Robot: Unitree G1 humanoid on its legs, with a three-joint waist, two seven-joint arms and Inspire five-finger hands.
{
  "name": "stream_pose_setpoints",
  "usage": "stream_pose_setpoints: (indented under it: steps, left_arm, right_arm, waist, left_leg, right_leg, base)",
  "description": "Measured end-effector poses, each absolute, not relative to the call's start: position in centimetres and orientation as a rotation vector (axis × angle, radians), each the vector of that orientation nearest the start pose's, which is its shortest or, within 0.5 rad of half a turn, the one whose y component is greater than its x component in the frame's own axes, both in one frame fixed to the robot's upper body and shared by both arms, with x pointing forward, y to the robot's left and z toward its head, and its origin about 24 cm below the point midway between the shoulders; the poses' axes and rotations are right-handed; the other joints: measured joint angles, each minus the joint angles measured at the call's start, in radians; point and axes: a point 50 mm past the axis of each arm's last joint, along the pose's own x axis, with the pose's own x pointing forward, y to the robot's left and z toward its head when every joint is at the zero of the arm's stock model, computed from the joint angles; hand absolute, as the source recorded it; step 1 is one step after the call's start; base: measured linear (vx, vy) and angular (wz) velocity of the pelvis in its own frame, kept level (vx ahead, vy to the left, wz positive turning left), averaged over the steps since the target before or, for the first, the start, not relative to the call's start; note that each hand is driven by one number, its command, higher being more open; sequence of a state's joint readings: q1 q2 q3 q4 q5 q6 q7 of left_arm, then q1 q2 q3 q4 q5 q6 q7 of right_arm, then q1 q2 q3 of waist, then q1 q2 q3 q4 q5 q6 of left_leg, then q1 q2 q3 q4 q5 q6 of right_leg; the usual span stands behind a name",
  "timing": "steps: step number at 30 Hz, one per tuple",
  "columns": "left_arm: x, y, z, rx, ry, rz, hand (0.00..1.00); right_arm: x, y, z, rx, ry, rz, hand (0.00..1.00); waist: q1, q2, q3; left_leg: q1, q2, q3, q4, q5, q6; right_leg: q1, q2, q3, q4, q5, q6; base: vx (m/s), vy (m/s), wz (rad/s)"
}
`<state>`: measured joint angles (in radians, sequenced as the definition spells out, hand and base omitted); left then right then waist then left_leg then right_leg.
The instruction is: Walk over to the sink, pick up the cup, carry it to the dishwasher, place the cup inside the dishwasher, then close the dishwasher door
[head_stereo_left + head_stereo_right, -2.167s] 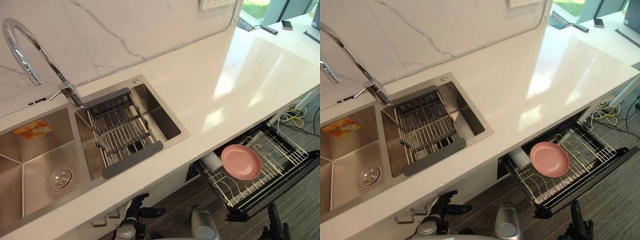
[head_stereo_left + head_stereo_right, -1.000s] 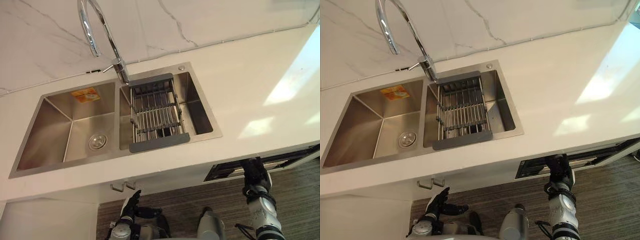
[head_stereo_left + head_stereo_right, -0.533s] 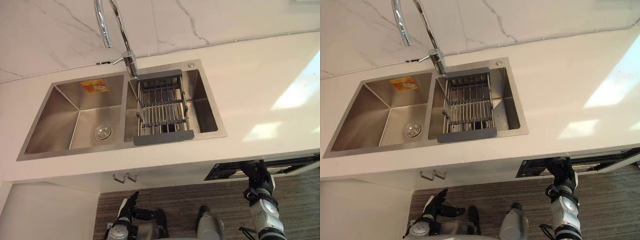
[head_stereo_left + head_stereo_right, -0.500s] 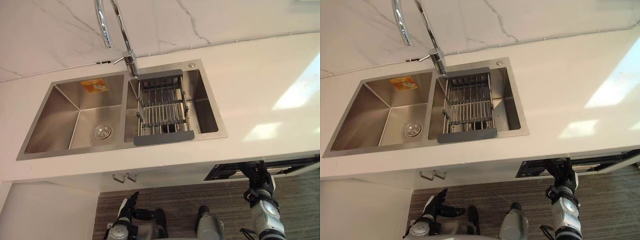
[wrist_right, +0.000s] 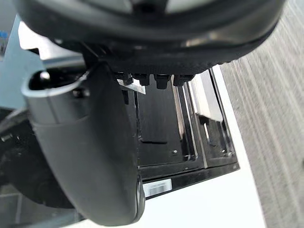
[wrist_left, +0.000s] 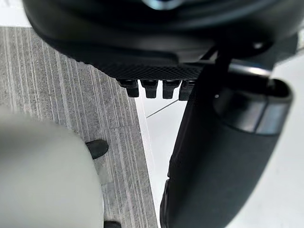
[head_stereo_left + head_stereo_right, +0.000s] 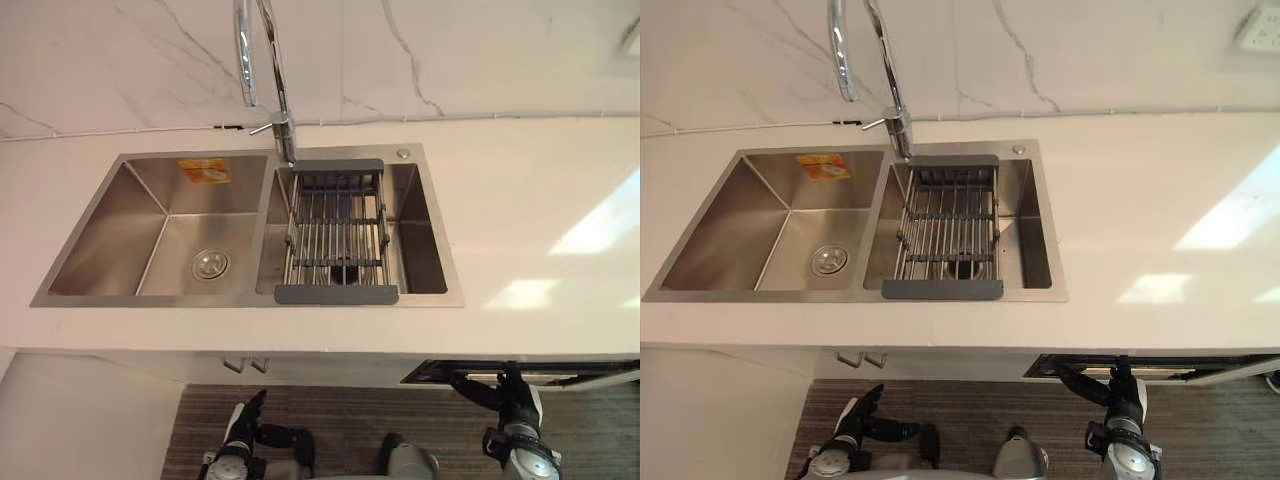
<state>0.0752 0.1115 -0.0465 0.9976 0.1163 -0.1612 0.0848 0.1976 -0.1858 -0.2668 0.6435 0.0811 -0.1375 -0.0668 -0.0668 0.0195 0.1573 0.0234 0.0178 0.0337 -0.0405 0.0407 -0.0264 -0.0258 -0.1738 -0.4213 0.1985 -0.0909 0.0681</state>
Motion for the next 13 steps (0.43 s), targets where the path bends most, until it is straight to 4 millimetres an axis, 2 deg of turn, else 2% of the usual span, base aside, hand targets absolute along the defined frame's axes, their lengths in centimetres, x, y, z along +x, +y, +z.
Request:
stream_pose_setpoints:
  steps: [4,6,9,13]
  left_arm:
    - [11.8,19.3,-14.9,0.262,0.916,0.035,1.0]
    - [11.7,19.3,-15.0,0.253,0.929,0.039,1.0]
    - [11.5,19.6,-15.1,0.236,0.937,0.063,1.0]
    - [11.2,20.1,-15.1,0.227,0.945,0.092,1.0]
  right_arm:
    - [11.2,-26.7,-12.2,-0.112,0.803,-0.41,1.0]
    - [9.1,-25.0,-14.1,-0.089,0.951,-0.363,1.0]
    - [7.4,-22.5,-15.6,-0.045,1.062,-0.3,1.0]
    - [7.1,-22.5,-15.7,-0.043,1.082,-0.305,1.0]
  waist:
    - [0.01,-0.016,-0.025]
    - [0.023,-0.014,-0.038]
    - [0.023,-0.012,-0.04]
    - [0.023,-0.021,-0.041]
  left_leg:
    - [0.024,0.01,-0.001,-0.014,0.0,-0.007]
    - [0.033,0.013,-0.01,-0.023,0.002,-0.011]
    - [0.036,0.013,-0.017,-0.027,0.003,-0.012]
    - [0.049,0.007,-0.027,-0.03,0.003,-0.012]
  right_leg:
    - [0.03,0.017,-0.006,-0.028,0.004,-0.005]
    - [0.045,0.022,-0.017,-0.041,0.005,-0.005]
    - [0.053,0.026,-0.023,-0.043,0.005,-0.005]
    - [0.075,0.025,-0.032,-0.051,0.007,-0.003]
  base:
    - [0.03,-0.039,0.0]
    - [0.04,-0.026,0.09]
    - [0.03,-0.021,0.08]
    - [0.02,0.004,0.07]
